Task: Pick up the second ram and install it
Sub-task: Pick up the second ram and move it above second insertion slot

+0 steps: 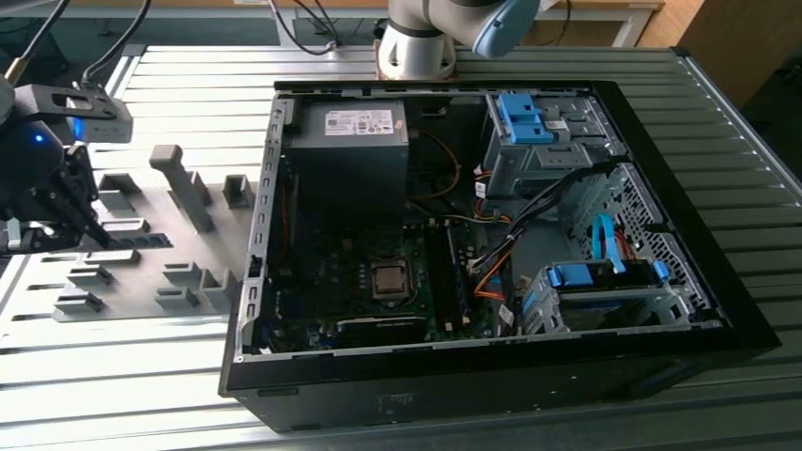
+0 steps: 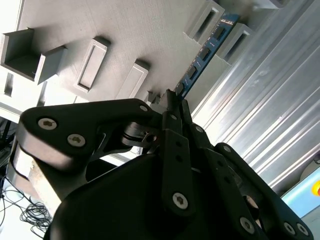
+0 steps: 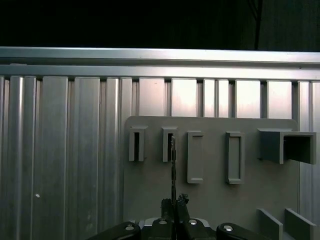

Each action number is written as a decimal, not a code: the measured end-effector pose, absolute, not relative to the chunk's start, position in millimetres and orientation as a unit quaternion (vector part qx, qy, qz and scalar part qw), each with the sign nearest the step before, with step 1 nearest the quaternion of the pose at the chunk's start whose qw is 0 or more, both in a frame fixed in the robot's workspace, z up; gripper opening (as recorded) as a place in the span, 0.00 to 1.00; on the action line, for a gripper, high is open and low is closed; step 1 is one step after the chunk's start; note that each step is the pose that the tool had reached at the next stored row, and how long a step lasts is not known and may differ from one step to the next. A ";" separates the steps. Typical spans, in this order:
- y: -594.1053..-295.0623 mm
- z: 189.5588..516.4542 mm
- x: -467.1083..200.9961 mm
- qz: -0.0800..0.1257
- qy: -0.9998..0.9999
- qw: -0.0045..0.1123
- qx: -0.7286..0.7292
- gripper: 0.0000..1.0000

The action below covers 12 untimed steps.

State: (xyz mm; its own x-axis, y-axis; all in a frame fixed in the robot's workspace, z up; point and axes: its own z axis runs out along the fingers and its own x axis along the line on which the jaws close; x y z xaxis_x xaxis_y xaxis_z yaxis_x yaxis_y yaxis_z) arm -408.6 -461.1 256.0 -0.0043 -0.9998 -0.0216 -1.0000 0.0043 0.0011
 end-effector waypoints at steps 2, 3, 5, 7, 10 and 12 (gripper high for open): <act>-461.1 256.6 -408.6 0.008 0.709 0.007 -0.706 0.14; -461.1 256.6 -408.6 0.008 0.709 0.007 -0.706 0.14; -461.1 256.7 -408.6 0.008 0.709 0.007 -0.706 0.14; -461.1 256.8 -408.6 0.008 0.709 0.007 -0.706 0.14; -461.1 256.9 -408.6 0.008 0.709 0.007 -0.706 0.14; -461.1 260.1 -408.7 0.008 0.709 0.007 -0.706 0.14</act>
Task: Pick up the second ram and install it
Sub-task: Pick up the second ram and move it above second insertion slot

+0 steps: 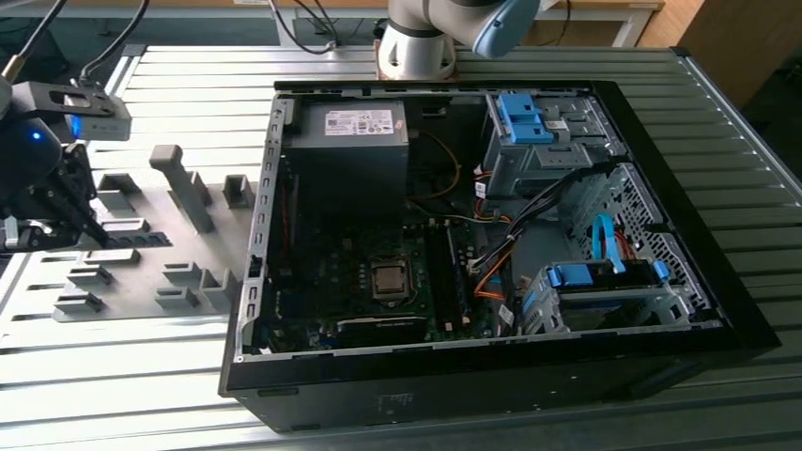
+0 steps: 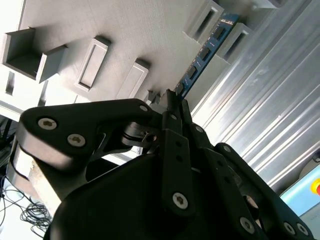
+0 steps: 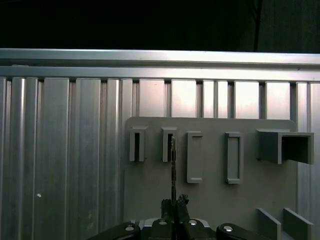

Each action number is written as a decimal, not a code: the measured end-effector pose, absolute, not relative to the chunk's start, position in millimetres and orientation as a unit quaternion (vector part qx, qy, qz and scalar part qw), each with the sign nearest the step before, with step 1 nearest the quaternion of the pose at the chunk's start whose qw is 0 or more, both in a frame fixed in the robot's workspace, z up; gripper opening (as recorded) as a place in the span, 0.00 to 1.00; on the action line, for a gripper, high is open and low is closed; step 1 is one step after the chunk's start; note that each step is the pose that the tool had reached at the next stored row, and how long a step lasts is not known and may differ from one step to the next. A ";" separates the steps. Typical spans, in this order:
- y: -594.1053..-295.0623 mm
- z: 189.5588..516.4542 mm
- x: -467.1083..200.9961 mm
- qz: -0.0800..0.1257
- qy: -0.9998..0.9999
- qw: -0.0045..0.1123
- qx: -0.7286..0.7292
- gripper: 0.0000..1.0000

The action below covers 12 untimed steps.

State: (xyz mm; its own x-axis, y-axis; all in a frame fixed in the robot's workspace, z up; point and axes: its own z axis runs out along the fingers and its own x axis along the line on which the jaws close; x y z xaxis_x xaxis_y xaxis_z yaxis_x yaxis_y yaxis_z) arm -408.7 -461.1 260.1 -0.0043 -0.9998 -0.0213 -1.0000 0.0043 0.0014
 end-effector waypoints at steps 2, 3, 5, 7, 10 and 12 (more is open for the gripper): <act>-461.1 267.0 -408.6 0.008 0.709 0.007 -0.706 0.14; -461.1 271.1 -408.6 0.008 0.709 0.007 -0.706 0.14; -461.1 279.7 -408.6 0.008 0.709 0.007 -0.706 0.14; -461.1 288.8 -408.6 0.008 0.709 0.007 -0.706 0.14; -461.1 302.2 -408.6 0.008 0.709 0.007 -0.706 0.14; -461.1 311.2 -408.6 0.008 0.709 0.007 -0.706 0.14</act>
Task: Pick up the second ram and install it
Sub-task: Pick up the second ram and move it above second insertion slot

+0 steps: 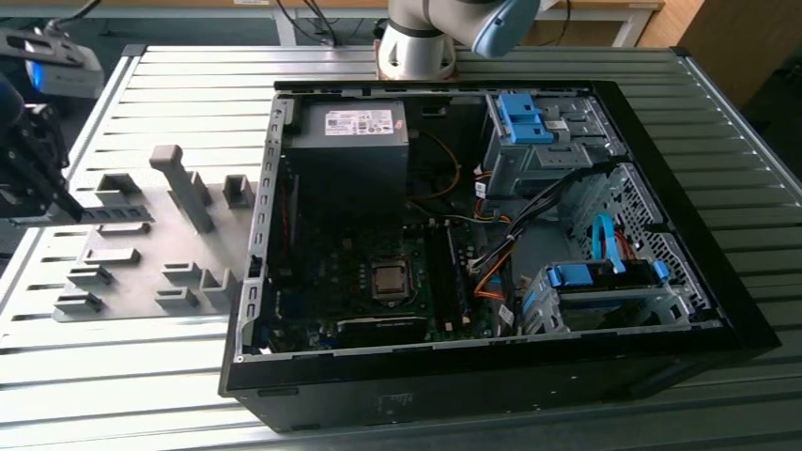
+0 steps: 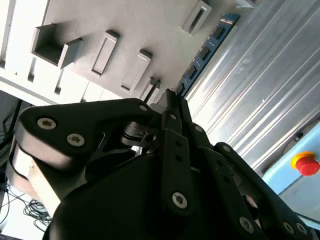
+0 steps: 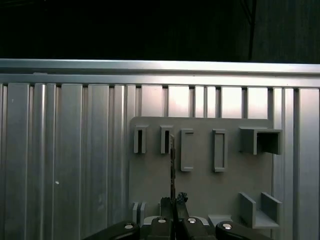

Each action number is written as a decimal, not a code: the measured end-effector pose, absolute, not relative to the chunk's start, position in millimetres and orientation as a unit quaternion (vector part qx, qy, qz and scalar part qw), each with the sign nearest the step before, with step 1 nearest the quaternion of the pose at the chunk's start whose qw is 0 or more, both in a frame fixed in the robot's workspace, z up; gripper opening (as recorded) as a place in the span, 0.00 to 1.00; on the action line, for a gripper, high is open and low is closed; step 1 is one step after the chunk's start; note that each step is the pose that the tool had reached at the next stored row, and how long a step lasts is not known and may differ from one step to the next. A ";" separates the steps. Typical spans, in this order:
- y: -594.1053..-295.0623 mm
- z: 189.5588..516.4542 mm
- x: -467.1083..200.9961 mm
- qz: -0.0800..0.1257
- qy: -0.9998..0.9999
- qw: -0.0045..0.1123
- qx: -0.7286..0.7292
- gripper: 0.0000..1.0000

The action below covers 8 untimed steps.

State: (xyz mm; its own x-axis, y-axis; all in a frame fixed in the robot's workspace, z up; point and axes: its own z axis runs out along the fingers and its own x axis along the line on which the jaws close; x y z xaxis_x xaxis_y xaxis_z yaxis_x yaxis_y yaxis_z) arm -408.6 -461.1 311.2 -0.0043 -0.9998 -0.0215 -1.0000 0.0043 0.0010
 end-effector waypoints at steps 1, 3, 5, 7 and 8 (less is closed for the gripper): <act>-461.1 315.6 -408.6 0.008 0.709 0.007 -0.706 0.14; -461.1 324.0 -408.6 0.008 0.709 0.007 -0.706 0.14; -461.1 332.1 -408.6 0.008 0.709 0.007 -0.706 0.14; -461.1 338.4 -408.6 0.008 0.709 0.007 -0.706 0.14; -461.1 341.5 -408.6 0.008 0.709 0.007 -0.706 0.14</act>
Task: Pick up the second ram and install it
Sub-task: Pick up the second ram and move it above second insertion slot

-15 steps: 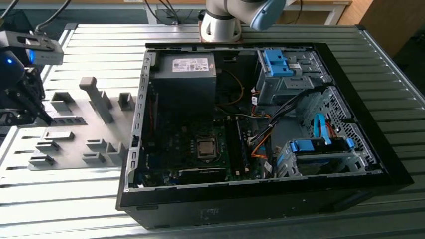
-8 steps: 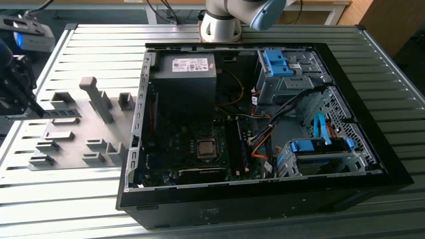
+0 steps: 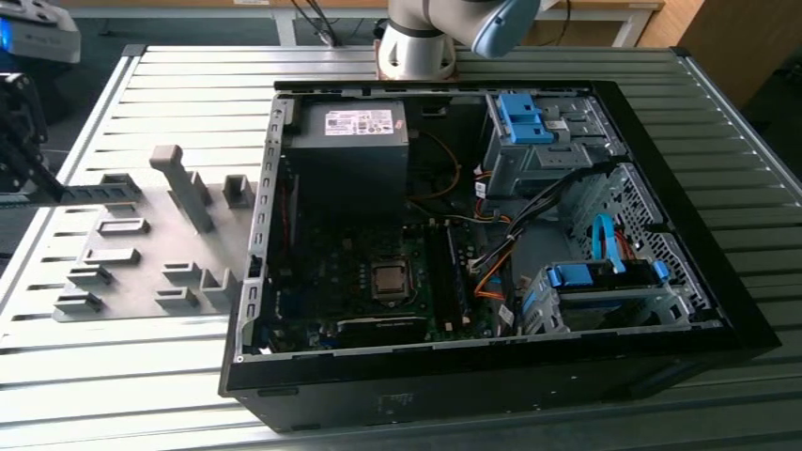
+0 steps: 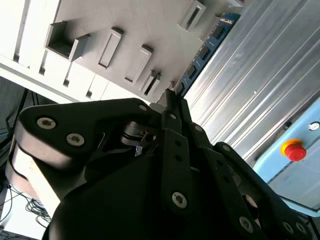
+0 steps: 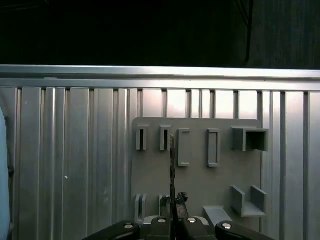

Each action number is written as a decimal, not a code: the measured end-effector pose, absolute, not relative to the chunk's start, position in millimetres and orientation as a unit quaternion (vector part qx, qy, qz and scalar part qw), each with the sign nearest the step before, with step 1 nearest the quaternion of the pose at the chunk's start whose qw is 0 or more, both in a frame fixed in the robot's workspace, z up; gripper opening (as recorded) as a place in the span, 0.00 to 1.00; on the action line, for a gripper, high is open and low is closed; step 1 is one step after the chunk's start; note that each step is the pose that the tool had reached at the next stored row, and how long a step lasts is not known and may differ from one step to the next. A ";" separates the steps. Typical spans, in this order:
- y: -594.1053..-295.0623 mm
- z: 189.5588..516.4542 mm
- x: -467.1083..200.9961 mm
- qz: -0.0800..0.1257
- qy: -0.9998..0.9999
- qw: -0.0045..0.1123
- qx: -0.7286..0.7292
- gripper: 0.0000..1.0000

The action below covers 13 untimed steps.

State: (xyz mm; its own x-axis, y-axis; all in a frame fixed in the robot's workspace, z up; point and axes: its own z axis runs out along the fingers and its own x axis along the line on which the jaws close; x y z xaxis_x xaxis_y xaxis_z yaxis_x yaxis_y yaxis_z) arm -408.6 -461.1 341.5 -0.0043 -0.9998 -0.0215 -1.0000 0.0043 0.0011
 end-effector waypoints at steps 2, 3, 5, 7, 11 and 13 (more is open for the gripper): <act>-461.1 347.4 -408.7 0.008 0.709 0.007 -0.706 0.14; -461.1 350.3 -408.7 0.008 0.709 0.007 -0.706 0.14; -461.1 356.5 -408.7 0.008 0.709 0.007 -0.706 0.14; -461.1 362.3 -408.6 0.008 0.709 0.007 -0.706 0.14; -461.1 374.7 -408.6 0.008 0.709 0.007 -0.706 0.14; -461.1 380.7 -408.6 0.008 0.709 0.007 -0.706 0.14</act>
